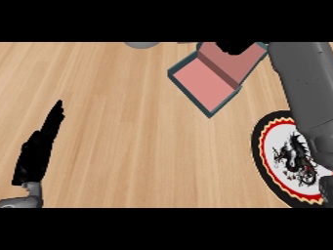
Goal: Pick the bell pepper from the plate and place it in the cardboard box
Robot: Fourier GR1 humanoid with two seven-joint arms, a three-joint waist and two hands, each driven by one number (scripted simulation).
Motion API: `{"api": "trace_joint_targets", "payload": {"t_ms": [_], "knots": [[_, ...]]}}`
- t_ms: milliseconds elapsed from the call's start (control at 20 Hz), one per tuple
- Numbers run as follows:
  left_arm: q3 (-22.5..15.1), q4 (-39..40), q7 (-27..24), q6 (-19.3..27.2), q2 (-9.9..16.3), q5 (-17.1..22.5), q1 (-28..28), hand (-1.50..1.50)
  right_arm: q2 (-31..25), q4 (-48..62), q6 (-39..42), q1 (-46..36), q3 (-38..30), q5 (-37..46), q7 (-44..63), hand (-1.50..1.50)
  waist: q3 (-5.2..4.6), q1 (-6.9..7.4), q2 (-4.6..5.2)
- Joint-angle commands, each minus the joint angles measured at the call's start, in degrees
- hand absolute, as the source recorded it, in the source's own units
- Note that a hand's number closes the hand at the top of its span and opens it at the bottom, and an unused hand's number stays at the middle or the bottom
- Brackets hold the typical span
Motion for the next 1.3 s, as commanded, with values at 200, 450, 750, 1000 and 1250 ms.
{"api": "trace_joint_targets", "payload": {"t_ms": [200,450,750,1000,1250], "knots": [[-0.8,-2.2,1.7,-0.9,0.4,-0.8,-0.6,0.0,5.0,15.6,-8.7,-5.2,-0.1,3.0,3.3,1.5,0.02,0.67,0.22],[-1.7,-2.8,2.8,-1.1,-0.9,-0.4,-1.4,0.0,3.6,23.2,-12.0,-5.9,-2.1,2.6,-0.3,-1.5,0.04,1.36,0.66],[-2.0,-1.8,1.6,0.0,-1.5,-1.5,-0.3,0.0,4.5,23.3,-17.8,-4.7,-8.7,-3.8,-5.8,-1.5,0.07,1.38,0.73],[-0.6,0.2,2.5,-0.5,-0.9,-0.5,-3.9,0.0,3.9,21.7,-22.4,-6.1,-17.0,-11.7,-7.0,-1.5,0.09,0.89,0.91],[-0.4,0.2,-0.5,-0.2,-1.0,-0.6,-0.5,0.0,-1.2,22.3,-18.5,-6.7,-24.3,-19.5,-9.4,-1.5,0.1,1.3,0.7]]}}
